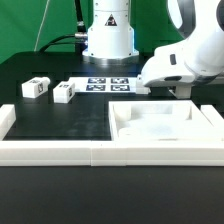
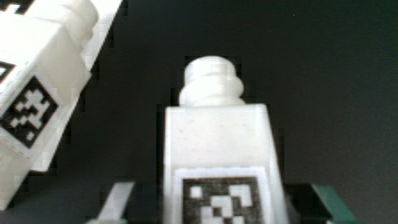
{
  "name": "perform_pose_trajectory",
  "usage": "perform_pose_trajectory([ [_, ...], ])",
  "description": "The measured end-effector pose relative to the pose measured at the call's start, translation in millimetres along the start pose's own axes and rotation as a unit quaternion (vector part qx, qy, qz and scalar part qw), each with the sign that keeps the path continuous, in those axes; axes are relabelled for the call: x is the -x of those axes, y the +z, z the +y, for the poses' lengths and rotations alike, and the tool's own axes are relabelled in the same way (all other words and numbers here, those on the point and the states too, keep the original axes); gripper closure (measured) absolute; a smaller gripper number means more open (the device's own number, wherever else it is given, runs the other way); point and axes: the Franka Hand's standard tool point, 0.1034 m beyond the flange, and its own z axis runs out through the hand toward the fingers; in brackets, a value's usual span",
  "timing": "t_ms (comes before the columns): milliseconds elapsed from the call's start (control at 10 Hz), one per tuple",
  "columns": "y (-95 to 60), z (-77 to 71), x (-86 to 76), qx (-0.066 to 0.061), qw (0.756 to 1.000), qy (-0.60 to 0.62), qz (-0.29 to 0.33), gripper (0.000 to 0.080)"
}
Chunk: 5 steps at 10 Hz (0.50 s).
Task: Assemble one leg
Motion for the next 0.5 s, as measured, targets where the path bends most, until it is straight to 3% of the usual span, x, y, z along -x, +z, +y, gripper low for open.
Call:
perform_pose_trajectory([
  [400,-1.9,0.3,1.6,0.000,1.000,-0.001,-0.002,0.0515],
  [500,-18.9,4.0,17.5,0.001,1.000,-0.004,-0.015,0.0515],
])
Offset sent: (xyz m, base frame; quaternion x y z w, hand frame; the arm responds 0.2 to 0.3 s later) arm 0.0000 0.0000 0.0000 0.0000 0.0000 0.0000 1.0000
